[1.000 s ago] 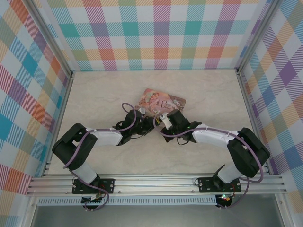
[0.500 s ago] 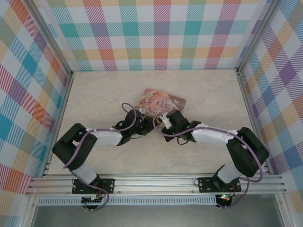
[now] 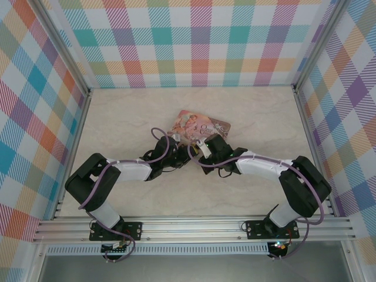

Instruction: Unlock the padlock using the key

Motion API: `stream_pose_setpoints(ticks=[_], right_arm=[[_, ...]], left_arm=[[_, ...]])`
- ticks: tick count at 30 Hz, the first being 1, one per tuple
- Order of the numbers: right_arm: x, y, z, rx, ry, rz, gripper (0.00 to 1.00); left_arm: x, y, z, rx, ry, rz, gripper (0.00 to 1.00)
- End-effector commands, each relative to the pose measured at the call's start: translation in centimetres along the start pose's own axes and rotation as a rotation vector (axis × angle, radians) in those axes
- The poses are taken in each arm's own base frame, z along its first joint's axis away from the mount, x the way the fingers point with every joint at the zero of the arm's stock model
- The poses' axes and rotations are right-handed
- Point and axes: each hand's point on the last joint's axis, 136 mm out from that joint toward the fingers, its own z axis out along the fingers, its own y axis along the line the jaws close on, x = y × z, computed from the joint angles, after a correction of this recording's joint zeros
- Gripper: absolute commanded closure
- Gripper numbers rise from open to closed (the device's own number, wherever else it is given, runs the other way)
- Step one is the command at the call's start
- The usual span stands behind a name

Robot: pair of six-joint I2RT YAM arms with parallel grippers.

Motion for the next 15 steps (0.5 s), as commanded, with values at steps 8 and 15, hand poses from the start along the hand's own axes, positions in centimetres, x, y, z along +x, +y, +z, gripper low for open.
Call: stream_pose_setpoints(ticks=[8,15], right_arm=[[-2.6,-0.6,-0.5,0.001,-0.062,-0.018,0.95],[-3.0,-0.7,-1.1,-0.004,-0.092,-0.012,0.95]], left_arm=[[-0.2,-2.7,-0.5,0.097,-0.02,0.026,0.98],[-0.1,-2.4,-0.5,0.093,-0.019,0.023,0.97]])
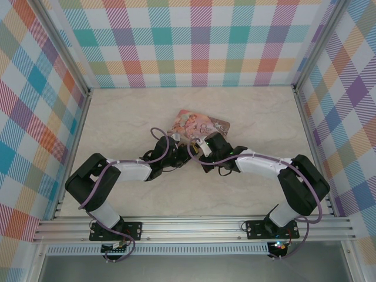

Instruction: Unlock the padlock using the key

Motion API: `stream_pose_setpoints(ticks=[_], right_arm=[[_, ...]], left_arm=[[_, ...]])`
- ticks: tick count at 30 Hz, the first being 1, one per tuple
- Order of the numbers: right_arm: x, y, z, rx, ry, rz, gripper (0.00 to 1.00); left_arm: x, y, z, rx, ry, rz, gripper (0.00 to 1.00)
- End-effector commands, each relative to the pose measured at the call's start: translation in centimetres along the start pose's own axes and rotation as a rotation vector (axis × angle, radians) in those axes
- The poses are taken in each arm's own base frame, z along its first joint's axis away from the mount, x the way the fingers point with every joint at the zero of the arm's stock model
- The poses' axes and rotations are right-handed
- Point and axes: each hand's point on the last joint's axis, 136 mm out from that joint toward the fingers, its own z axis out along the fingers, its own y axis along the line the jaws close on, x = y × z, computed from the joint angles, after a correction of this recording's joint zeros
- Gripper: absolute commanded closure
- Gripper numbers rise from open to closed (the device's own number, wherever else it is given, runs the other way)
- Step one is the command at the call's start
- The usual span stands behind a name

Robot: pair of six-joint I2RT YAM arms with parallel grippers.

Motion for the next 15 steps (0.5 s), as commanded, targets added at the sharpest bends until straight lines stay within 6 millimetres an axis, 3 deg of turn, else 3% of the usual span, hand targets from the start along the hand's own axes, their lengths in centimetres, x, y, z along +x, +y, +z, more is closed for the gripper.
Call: stream_pose_setpoints(ticks=[1,15], right_arm=[[-2.64,0.15,-1.18,-0.015,-0.094,-0.014,0.95],[-3.05,0.84,-1.36,-0.054,-0.114,-0.023,0.95]], left_arm=[[0.13,-2.17,-0.4,0.079,-0.003,0.02,0.97],[0.19,-2.05,-0.11,0.075,0.003,0.017,0.97]])
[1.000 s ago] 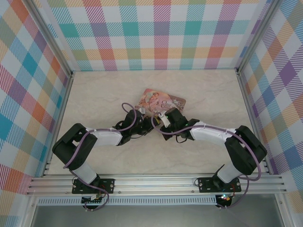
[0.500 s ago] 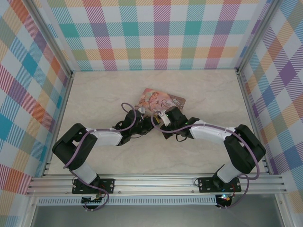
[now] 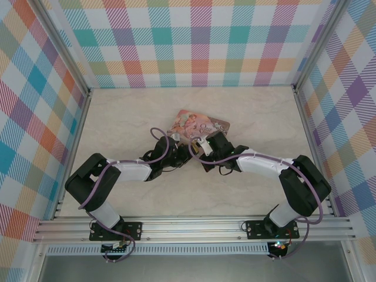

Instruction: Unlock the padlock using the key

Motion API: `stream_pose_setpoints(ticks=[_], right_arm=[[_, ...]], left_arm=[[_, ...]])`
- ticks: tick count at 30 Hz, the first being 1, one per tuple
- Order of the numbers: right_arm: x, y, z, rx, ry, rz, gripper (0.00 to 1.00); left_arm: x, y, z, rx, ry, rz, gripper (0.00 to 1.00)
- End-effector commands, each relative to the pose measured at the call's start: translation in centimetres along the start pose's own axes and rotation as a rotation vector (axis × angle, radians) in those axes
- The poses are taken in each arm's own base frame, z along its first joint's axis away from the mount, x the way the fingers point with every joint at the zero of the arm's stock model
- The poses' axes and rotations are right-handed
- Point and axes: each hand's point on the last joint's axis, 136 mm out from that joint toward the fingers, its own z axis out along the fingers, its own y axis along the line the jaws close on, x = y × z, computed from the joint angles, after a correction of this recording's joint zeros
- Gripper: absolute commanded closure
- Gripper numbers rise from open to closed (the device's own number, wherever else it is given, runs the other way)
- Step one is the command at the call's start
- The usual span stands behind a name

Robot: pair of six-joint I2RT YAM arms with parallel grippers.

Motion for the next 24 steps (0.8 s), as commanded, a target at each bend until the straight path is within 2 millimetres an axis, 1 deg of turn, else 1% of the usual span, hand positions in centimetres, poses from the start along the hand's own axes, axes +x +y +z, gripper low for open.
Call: stream_pose_setpoints(ticks=[1,6,12,16,24], right_arm=[[-2.7,0.7,-1.0,-0.036,-0.101,-0.027,0.95],[-2.1,0.5,-0.7,-0.027,-0.076,-0.029,0.95],[-0.3,0.2,-0.6,-0.018,-0.041,-0.024,0.95],[0.4,0.4,-0.5,-0.027,-0.017,-0.031,0.95],[0.3,0.6,-0.6,-0.042,-0.019,-0.052,0.95]], left_arm=[[0.3,-1.9,0.0,0.071,0.01,0.015,0.98],[0.1,-2.0,-0.2,0.069,-0.003,0.016,0.97],[-0.1,-1.9,-0.3,0.055,-0.015,0.023,0.98],[-0.3,-2.1,-0.4,0.053,-0.025,0.028,0.98],[-0.6,-2.2,-1.1,0.035,-0.041,0.036,0.98]])
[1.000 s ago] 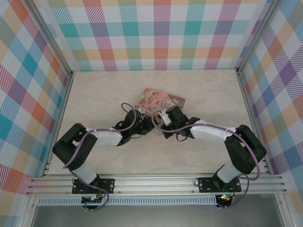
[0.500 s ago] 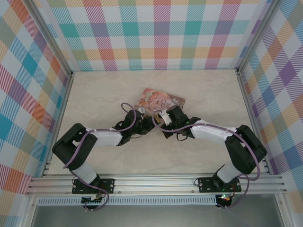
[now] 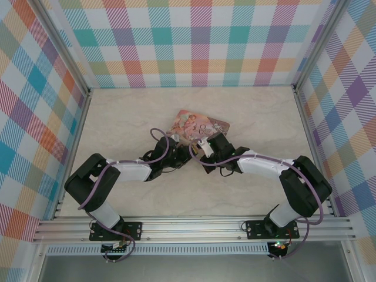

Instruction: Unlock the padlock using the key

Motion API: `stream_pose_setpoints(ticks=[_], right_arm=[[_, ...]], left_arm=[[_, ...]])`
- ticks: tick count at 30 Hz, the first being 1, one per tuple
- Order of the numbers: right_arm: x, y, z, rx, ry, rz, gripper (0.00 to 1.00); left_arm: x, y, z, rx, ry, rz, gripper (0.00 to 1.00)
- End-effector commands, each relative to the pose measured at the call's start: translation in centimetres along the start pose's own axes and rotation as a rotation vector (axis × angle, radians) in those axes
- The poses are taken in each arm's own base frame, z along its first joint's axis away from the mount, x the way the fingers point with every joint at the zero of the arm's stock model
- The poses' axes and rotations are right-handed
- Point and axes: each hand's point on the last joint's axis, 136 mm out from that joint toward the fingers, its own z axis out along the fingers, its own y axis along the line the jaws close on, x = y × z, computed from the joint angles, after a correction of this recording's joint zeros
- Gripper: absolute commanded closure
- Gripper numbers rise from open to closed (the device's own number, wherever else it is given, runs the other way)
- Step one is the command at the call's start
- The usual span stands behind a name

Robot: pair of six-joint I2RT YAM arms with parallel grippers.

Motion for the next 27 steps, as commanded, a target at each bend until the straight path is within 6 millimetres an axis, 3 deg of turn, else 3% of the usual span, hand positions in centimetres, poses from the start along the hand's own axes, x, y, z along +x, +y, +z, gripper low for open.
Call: stream_pose_setpoints(ticks=[1,27], right_arm=[[-0.6,0.6,-0.6,-0.036,-0.026,-0.028,0.95],[-2.0,0.9,0.1,-0.05,-0.019,-0.041,0.96]], left_arm=[[-0.5,-2.8,-1.0,0.07,-0.037,0.042,0.98],[-0.1,-2.8,-0.7,0.073,-0.028,0.044,0.98]])
